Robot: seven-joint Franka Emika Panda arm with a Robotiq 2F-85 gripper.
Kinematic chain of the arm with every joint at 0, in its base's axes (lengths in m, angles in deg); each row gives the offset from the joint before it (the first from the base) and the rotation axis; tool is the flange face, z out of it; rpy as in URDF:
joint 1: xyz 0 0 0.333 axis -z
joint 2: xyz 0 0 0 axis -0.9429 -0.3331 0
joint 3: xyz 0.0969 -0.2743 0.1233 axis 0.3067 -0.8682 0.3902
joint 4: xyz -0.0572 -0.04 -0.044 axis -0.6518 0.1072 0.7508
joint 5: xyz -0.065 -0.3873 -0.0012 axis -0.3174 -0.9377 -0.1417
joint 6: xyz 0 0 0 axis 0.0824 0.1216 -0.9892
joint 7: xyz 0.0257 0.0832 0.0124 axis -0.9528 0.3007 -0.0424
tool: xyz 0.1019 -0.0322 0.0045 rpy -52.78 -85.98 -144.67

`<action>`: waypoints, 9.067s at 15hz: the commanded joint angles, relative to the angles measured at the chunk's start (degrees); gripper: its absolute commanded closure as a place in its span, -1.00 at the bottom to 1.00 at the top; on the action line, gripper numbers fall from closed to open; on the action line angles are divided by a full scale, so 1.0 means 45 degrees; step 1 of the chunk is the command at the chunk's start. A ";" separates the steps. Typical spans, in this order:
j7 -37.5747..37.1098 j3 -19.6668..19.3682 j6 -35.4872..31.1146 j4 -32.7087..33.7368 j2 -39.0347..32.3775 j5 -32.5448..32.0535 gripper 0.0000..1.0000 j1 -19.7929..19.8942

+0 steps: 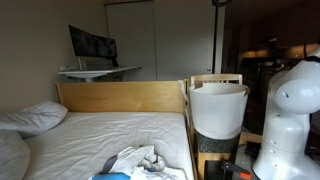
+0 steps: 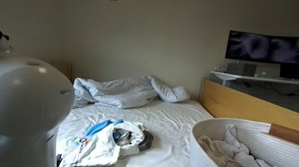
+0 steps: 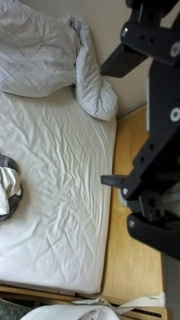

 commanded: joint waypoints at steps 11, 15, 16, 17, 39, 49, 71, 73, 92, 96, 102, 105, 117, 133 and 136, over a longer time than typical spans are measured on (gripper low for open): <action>0.5978 -0.6473 -0.0023 0.0493 -0.3778 -0.2192 -1.00 0.2749; 0.7377 -0.8001 -0.0120 0.0328 -0.5696 -0.2697 -1.00 0.3677; 0.7532 -0.8306 -0.0487 0.0279 -0.6291 -0.2777 -1.00 0.3842; 0.7664 -0.8628 -0.0854 0.0197 -0.6830 -0.2834 -1.00 0.4033; 0.8918 -0.9952 -0.4401 -0.1898 -1.2107 -0.3916 -1.00 0.5086; 0.5483 -1.0755 -0.9252 -0.3112 -1.5518 -0.4816 -1.00 0.4110; 0.7150 -1.1869 -0.6249 -0.1984 -1.3229 -0.4380 0.80 0.3193; 0.7065 -1.1636 -0.5849 -0.2113 -1.2480 -0.4635 0.81 0.2965; 0.4838 -0.6090 0.0496 -0.1046 -0.4698 -0.2546 0.81 0.1972; 0.4131 -0.5162 -0.0111 -0.1862 -0.3597 -0.2736 0.85 0.2112; 0.4249 -0.5700 -0.1638 -0.2877 -0.3376 -0.3997 0.84 0.2976; 0.4464 -0.6299 -0.2095 -0.3766 -0.4291 -0.6291 0.79 0.4004; 0.4234 -0.5863 -0.2560 -0.4516 -0.4035 -0.5901 0.83 0.3404; 0.1269 0.0144 -0.6025 -0.5025 -0.4042 -0.3250 0.85 -0.1876; 0.1406 0.0521 -0.6219 -0.5023 -0.4055 -0.2977 0.27 -0.2553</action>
